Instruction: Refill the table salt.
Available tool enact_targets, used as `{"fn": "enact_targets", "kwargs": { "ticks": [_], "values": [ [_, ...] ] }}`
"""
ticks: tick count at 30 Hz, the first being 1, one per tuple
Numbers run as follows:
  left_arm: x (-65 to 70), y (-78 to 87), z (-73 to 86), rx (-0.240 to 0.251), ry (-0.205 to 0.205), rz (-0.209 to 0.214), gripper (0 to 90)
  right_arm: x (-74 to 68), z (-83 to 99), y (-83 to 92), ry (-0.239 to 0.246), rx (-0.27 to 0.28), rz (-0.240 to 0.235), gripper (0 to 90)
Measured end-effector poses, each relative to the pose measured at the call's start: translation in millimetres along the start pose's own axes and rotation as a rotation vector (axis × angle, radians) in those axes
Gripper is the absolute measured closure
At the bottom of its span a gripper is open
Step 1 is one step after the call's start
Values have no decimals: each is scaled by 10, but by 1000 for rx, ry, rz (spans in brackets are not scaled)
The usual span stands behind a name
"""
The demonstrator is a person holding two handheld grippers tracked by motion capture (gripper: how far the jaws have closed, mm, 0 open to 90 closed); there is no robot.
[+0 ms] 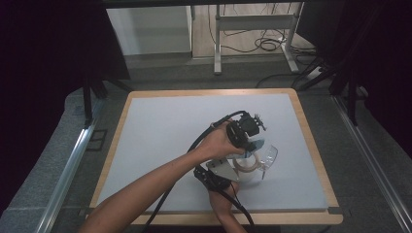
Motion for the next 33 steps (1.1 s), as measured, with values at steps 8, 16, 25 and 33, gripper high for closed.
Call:
{"fn": "enact_targets", "kwargs": {
  "ticks": [8,16,25,33],
  "values": [
    [-4,-6,4,-11,-5,-2,900,-6,-3,-4,-5,1,1,457],
    [-7,0,17,-12,-2,-4,900,-19,0,-3,-13,2,-8,456],
    [0,-27,16,-15,-5,-3,900,-13,17,2,-14,1,-4,456],
    [10,-44,-1,-15,-8,0,900,10,27,12,-15,1,0,455]
  ]
}}
Point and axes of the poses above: each handheld gripper's, and its own axes: y roughly backward along the jaws, z roughly out of its underside, x roughly to its right, the point moved 8 cm from there along -y, roughly forward along the jaws, and after that the axes turned 4 degrees about x, right-handed, at the moved point
